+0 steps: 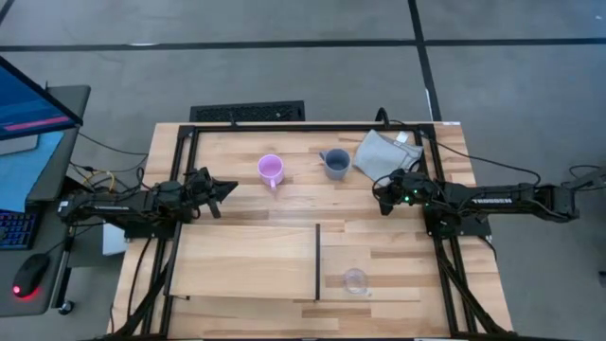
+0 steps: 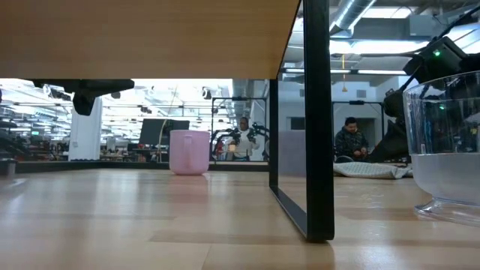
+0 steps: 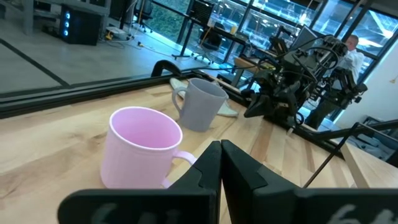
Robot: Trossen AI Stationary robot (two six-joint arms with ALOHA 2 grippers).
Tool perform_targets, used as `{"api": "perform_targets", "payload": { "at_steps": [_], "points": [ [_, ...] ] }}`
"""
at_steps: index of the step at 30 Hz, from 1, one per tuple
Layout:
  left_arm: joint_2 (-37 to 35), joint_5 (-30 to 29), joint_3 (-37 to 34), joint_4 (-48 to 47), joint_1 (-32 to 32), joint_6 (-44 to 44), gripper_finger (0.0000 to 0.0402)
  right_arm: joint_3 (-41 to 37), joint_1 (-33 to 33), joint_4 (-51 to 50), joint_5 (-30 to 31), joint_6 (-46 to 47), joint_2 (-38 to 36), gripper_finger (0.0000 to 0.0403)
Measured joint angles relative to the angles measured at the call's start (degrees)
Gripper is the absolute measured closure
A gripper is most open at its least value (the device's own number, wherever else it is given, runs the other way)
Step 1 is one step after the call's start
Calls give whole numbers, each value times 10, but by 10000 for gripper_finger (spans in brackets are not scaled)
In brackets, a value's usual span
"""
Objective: Stack small to large cups/mugs on shelf
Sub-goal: Put the transparent mug on the shelf
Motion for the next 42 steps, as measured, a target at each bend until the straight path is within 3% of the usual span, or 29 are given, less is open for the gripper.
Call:
{"api": "perform_targets", "payload": {
  "at_steps": [6, 21, 26, 31, 42],
  "points": [
    [0, 0, 0, 0, 0, 0, 401, 0, 0, 0, -2, -29, 0, 349],
    [0, -1, 0, 0, 0, 0, 401, 58, 0, 36, -13, -73, 0, 213],
    [0, -1, 0, 0, 0, -1, 401, 87, 3, 63, -19, -30, 0, 175],
    [0, 0, 0, 0, 0, -3, 401, 98, 4, 134, -18, 39, 0, 168],
    [0, -1, 0, 0, 0, 11, 401, 109, -22, 369, -3, 1, 0, 177]
  ]
}}
